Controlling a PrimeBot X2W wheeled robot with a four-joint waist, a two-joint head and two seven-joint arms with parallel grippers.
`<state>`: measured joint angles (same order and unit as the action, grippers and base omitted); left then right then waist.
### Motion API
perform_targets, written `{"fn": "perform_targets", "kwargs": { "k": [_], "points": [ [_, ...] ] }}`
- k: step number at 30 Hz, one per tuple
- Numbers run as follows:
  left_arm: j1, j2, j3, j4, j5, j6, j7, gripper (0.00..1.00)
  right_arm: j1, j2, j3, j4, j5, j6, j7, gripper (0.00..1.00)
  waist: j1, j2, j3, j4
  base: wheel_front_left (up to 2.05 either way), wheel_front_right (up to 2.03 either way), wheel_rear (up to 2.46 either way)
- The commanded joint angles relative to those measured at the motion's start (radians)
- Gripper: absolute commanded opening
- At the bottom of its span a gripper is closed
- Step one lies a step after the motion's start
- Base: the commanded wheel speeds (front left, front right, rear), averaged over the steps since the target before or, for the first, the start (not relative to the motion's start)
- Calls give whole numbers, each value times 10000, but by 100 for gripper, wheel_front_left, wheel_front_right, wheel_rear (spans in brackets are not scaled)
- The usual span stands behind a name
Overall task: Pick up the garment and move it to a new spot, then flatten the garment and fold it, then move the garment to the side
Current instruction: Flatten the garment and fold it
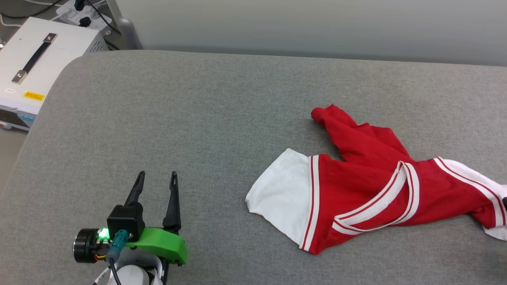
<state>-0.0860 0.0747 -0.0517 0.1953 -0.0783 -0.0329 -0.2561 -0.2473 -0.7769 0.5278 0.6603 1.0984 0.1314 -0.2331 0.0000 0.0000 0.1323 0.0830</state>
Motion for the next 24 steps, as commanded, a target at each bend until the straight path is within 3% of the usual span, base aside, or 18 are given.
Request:
{"fn": "perform_targets", "kwargs": {
  "k": [1,5,9,13,15,19,24],
  "points": [
    [200,18,55,-53,116,-88,-57,100,151,55,-236,48,-365,-7,-141,100,0,0,-272,-140,0,0,0],
    [340,59,116,-228,165,-111,-57,100,360,215,-1299,-184,-1470,-7,-268,100,0,0,-489,-290,0,0,0],
    [231,173,195,-386,198,-164,-57,100,492,730,-3643,-1355,-3263,-7,-281,100,0,0,-573,-422,0,0,0],
    [-254,391,167,-487,252,-335,-57,100,1333,2305,-6051,-3610,-5820,-7,-284,100,0,0,-595,-478,0,0,0],
    [-566,516,66,-430,222,-486,-57,100,1793,3145,-6674,-4736,-6911,-7,-285,100,0,0,-583,-490,0,0,0],
    [-1371,889,-264,-182,149,-753,-50,100,2464,4539,-7113,-6536,-8300,-7,-285,100,0,0,-514,-494,0,0,0],
    [-2691,1546,-1063,197,-266,-948,669,100,2957,5345,-6787,-7667,-9143,-7,-285,100,0,0,-381,-484,0,0,0]
  ]
}}
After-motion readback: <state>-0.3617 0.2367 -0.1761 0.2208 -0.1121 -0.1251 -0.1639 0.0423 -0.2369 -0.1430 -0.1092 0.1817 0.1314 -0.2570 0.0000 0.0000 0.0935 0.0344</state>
